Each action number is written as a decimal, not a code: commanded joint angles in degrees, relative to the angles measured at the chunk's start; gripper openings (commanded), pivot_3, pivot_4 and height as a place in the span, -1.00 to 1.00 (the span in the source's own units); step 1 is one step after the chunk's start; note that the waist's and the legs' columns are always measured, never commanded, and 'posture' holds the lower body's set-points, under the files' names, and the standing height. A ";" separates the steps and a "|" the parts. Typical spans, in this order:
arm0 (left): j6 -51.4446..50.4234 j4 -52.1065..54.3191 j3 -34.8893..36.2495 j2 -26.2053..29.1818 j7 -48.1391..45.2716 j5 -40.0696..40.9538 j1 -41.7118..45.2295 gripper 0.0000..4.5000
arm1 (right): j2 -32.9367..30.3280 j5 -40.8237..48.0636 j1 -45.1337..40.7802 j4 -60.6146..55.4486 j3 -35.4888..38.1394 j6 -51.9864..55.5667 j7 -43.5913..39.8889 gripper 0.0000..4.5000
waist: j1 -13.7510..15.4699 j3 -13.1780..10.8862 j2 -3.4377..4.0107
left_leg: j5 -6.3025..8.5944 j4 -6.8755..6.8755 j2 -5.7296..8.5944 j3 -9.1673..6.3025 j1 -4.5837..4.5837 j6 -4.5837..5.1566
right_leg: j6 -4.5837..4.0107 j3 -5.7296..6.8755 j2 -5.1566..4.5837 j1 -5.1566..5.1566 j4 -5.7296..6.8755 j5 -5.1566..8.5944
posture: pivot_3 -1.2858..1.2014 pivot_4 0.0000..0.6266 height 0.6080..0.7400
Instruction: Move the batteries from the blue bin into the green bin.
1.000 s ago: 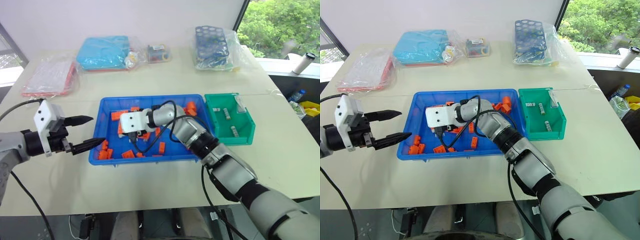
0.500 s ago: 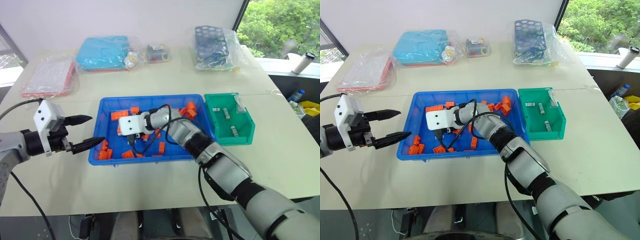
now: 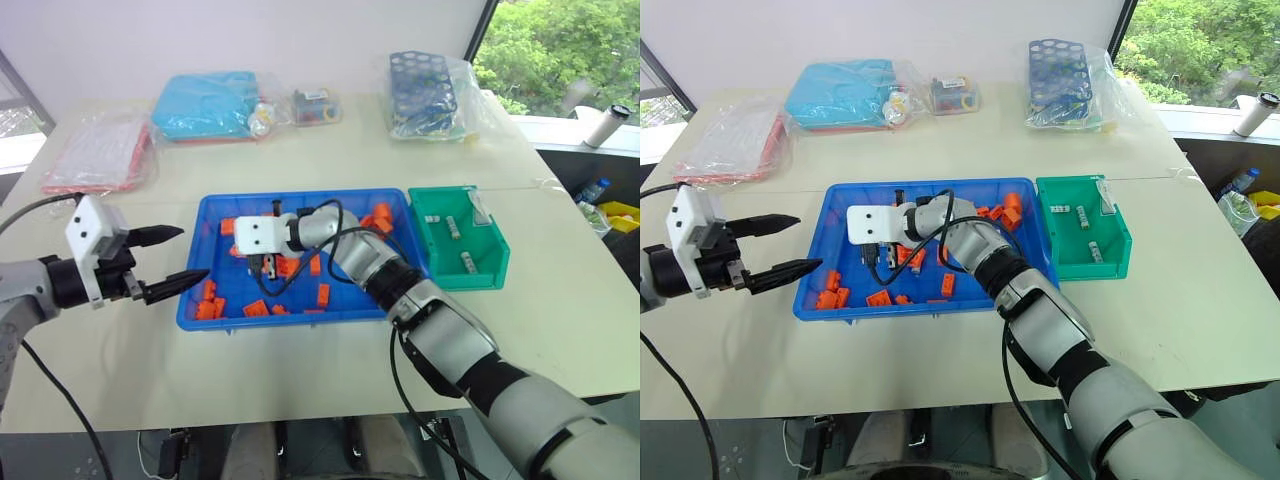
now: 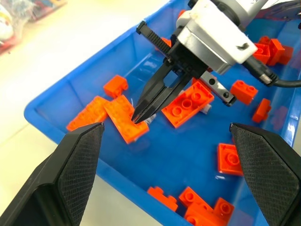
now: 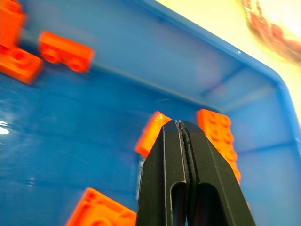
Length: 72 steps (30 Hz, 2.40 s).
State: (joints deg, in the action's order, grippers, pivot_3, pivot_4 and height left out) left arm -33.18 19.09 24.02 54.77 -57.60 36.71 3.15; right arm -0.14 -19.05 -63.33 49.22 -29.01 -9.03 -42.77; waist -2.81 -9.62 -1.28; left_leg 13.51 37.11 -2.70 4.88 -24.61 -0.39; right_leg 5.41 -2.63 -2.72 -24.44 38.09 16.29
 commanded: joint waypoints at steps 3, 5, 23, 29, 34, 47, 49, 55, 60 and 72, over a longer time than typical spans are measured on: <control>0.92 -0.02 -0.01 0.36 -0.33 0.14 1.50 1.00 | 0.52 0.29 -2.74 1.89 1.89 -0.90 2.10 -0.99 | -0.08 0.00 0.00 | 0.00 -0.01 0.00 0.00 0.00 0.00 | 0.00 0.00 -0.01 0.00 0.00 0.00 | 0.03 -0.52 0.99; 1.00 -0.34 -0.27 0.50 -0.61 0.00 1.69 1.00 | 0.38 0.42 -2.76 1.78 1.82 -1.12 1.17 -0.99 | -0.22 0.00 0.00 | 0.00 -0.02 0.00 0.01 0.00 -0.01 | 0.00 0.00 -0.01 0.00 0.00 0.00 | 0.03 -0.52 0.99; 0.66 -0.77 0.61 1.01 -2.27 0.03 1.35 1.00 | -0.77 -3.60 5.53 -7.40 -2.15 -3.76 1.36 0.34 | -1.22 0.00 0.00 | -0.01 -0.06 -0.01 -0.05 0.00 -0.01 | -0.02 0.03 0.03 0.00 0.01 0.01 | 0.03 -0.52 0.99; 0.16 0.17 1.45 1.24 -2.38 0.40 0.20 1.00 | 0.50 -4.77 3.19 -2.07 -1.53 -6.33 5.90 0.34 | -1.20 0.00 0.00 | -0.01 -0.06 -0.01 -0.05 0.00 -0.02 | -0.03 0.03 0.03 -0.01 0.01 0.01 | 0.03 -0.52 0.99; 0.24 0.43 1.84 1.27 -2.12 0.39 -0.33 1.00 | 2.08 -3.42 2.13 -0.04 -0.52 -7.14 5.99 0.34 | -1.23 0.00 0.00 | -0.01 -0.07 -0.01 -0.05 0.00 -0.03 | -0.03 0.03 0.02 -0.01 0.01 0.02 | 0.03 -0.52 0.99; 0.91 -0.55 0.85 0.77 -1.61 -0.08 0.77 1.00 | 2.64 -2.00 2.29 -0.86 0.92 -6.18 5.12 -0.97 | -1.23 0.00 0.00 | -0.01 -0.08 -0.01 -0.05 0.00 -0.03 | -0.03 0.03 0.00 -0.01 0.01 0.02 | 0.03 -0.52 0.99; 0.97 -0.54 0.49 0.58 -1.46 -0.10 1.08 1.00 | 2.49 -2.08 2.17 -1.14 1.11 -6.09 5.10 -0.97 | -1.22 0.00 0.00 | -0.01 -0.08 -0.01 -0.05 0.00 -0.03 | -0.03 0.03 -0.01 -0.01 0.01 0.02 | 0.03 -0.52 0.99; 1.29 -1.02 -0.43 0.30 -1.36 -0.33 1.99 1.00 | 1.92 -1.80 1.55 -1.22 1.80 -4.84 4.49 -0.97 | -1.24 0.00 0.00 | -0.01 -0.08 -0.01 -0.05 0.00 -0.03 | -0.03 0.03 -0.01 -0.01 0.01 0.02 | 0.03 -0.52 0.99; 1.66 -1.53 -0.80 0.49 -2.00 -0.59 2.26 1.00 | 3.04 4.39 2.62 -6.39 4.34 5.04 -5.33 -0.86 | -1.21 0.00 0.00 | -0.01 -0.08 -0.01 -0.05 0.00 -0.03 | -0.03 0.03 0.01 -0.01 0.01 0.01 | 0.03 -0.52 0.99; 2.40 -1.05 -0.88 0.44 -2.49 -1.32 1.62 1.00 | 5.60 7.95 -0.51 -7.08 4.98 28.62 -13.66 0.05 | -1.22 0.00 0.00 | -0.01 -0.08 -0.02 -0.06 0.00 -0.03 | -0.03 0.05 0.02 -0.01 0.01 0.02 | 0.03 -0.52 0.99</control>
State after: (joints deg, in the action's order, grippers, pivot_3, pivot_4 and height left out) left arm -31.87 16.86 22.26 54.96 -60.06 35.49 4.75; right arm 3.99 -12.12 -61.04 42.44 -25.35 17.85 -57.41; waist -4.02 -9.62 -1.28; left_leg 13.50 37.03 -2.71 4.82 -24.62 -0.41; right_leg 5.38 -2.58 -2.70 -24.45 38.10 16.30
